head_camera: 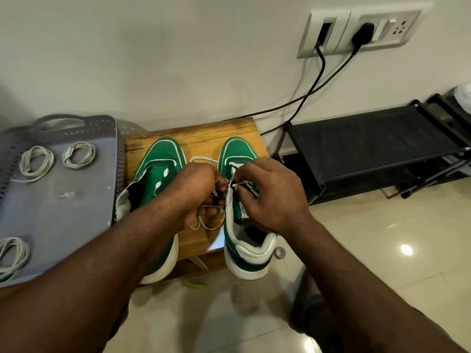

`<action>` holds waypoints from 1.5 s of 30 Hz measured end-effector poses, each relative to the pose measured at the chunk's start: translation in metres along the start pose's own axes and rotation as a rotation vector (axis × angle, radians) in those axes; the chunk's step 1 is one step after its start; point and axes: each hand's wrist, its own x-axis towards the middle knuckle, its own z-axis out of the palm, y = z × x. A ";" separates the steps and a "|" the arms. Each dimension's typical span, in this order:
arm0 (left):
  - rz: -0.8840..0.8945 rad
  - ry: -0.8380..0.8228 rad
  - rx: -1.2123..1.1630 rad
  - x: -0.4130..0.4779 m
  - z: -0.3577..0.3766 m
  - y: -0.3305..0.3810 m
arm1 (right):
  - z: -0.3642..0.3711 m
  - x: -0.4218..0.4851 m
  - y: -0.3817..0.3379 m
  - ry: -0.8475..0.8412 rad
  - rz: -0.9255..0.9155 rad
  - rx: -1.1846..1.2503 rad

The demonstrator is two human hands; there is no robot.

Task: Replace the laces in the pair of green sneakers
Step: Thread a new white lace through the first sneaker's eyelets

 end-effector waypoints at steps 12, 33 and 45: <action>-0.001 0.007 0.034 0.003 -0.002 0.003 | 0.001 0.004 0.000 -0.041 0.118 -0.051; 0.263 0.148 0.510 0.024 -0.009 0.007 | 0.013 0.006 -0.013 0.035 0.347 0.085; 0.461 0.010 0.726 0.016 -0.035 0.018 | 0.016 0.008 -0.015 0.031 0.356 0.052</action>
